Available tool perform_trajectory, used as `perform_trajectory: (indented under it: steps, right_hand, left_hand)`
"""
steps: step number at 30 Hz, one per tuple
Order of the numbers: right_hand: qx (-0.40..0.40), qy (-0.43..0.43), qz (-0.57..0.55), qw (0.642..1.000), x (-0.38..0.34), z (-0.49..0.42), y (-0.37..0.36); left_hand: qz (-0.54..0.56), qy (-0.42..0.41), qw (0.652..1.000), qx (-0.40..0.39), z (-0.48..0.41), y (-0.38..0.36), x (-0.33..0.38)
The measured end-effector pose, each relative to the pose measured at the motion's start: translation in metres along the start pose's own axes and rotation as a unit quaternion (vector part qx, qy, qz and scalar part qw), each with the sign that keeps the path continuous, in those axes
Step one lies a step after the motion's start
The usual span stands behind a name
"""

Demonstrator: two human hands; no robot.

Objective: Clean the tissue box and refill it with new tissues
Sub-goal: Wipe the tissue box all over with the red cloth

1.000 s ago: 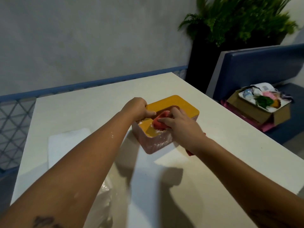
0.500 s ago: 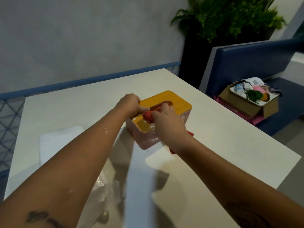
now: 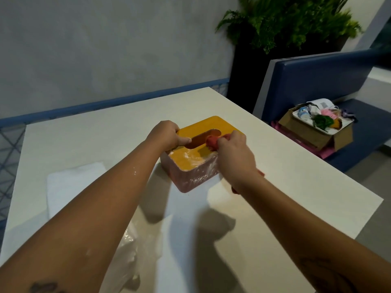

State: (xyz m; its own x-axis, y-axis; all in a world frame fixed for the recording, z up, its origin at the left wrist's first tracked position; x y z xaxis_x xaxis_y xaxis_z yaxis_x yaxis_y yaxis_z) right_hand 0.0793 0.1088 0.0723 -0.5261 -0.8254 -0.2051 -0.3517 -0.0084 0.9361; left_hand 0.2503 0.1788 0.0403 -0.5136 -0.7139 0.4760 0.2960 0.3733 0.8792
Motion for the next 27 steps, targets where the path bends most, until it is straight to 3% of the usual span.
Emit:
perform_trajectory:
  steps: [6, 10, 12, 16, 18, 27]
  right_hand:
    - [-0.027, 0.116, 0.029, 0.993, -0.051, 0.025, -0.003]
    - [-0.054, 0.208, 0.041, 0.976, -0.045, 0.024, -0.002]
    - [-0.047, 0.187, 0.056, 0.980, -0.025, 0.015, 0.001]
    - [-0.020, 0.027, 0.052, 0.998, 0.014, 0.005, 0.012]
    - [-0.020, 0.000, 0.035, 0.999, 0.009, 0.012, 0.010]
    - [-0.095, 0.126, 0.015, 0.987, -0.063, 0.052, 0.012]
  left_hand:
    - [-0.005, -0.005, 1.000, -0.003, 0.000, 0.001, 0.000]
    - [-0.003, -0.002, 1.000, -0.003, 0.001, 0.001, 0.000]
    - [0.002, -0.003, 1.000, 0.002, 0.002, 0.001, 0.000]
    - [-0.002, -0.002, 1.000, 0.015, 0.002, 0.002, -0.001]
    - [-0.004, -0.004, 1.000, 0.014, 0.001, 0.001, -0.001]
    - [-0.001, -0.010, 1.000, 0.003, 0.001, 0.001, 0.000]
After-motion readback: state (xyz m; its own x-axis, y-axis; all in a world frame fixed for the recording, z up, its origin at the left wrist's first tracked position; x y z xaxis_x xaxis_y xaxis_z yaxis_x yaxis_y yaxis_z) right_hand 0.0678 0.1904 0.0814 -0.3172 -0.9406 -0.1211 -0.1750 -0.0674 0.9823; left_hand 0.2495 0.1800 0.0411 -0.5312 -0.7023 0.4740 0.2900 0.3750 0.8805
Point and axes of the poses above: each hand's wrist, its own z-axis away from the middle knuckle, its own y-axis out of the back of the hand, x = y × z, the point moved 7 cm from there along -z, towards the middle knuckle, and after that the axes turned 7 degrees about x, right-handed, at the moved point
